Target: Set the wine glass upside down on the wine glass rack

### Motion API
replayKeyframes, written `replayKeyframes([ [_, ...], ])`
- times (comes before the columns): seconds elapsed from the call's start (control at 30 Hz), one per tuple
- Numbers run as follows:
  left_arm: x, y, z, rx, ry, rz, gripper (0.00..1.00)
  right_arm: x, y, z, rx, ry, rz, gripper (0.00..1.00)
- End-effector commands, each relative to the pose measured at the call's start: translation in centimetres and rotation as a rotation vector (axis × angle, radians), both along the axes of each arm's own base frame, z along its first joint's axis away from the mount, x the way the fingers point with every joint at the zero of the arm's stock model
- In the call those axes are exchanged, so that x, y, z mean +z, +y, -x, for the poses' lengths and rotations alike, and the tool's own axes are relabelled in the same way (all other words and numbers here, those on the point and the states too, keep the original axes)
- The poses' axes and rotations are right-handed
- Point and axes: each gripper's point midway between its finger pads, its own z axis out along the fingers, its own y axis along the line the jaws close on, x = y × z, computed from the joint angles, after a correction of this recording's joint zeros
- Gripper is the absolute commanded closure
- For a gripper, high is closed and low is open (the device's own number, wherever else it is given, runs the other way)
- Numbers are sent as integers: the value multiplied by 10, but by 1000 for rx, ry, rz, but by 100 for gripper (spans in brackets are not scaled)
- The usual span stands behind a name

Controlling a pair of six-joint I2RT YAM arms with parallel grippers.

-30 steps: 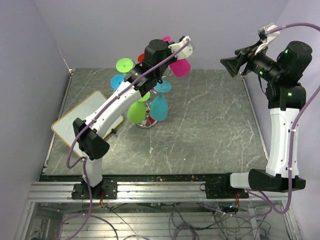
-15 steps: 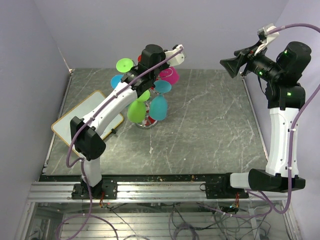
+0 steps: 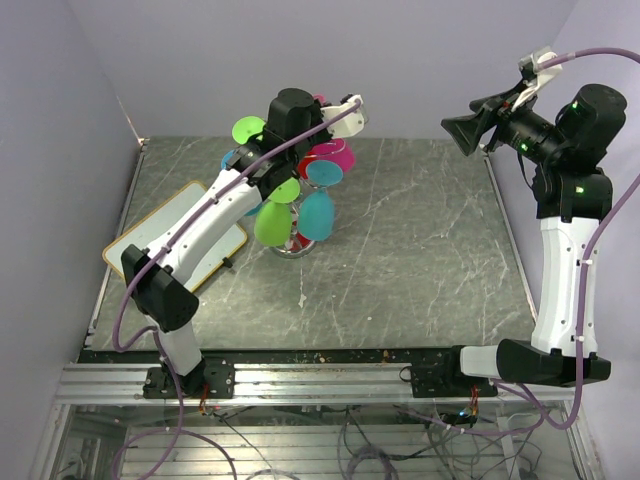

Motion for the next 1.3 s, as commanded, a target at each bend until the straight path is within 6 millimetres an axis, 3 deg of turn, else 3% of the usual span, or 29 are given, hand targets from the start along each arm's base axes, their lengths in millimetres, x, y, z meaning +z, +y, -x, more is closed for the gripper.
replayKeyframes([
  [0.0, 10, 0, 14, -47, -5, -14, 92, 5, 0, 4, 8, -21, -8, 29],
  [0.73, -13, -23, 47, -151, 51, -151, 93, 1, -4, 4, 1, -15, -13, 29],
  [1.27, -9, -31, 64, -181, 50, -203, 93, 0, -6, 4, 1, -14, -21, 29],
])
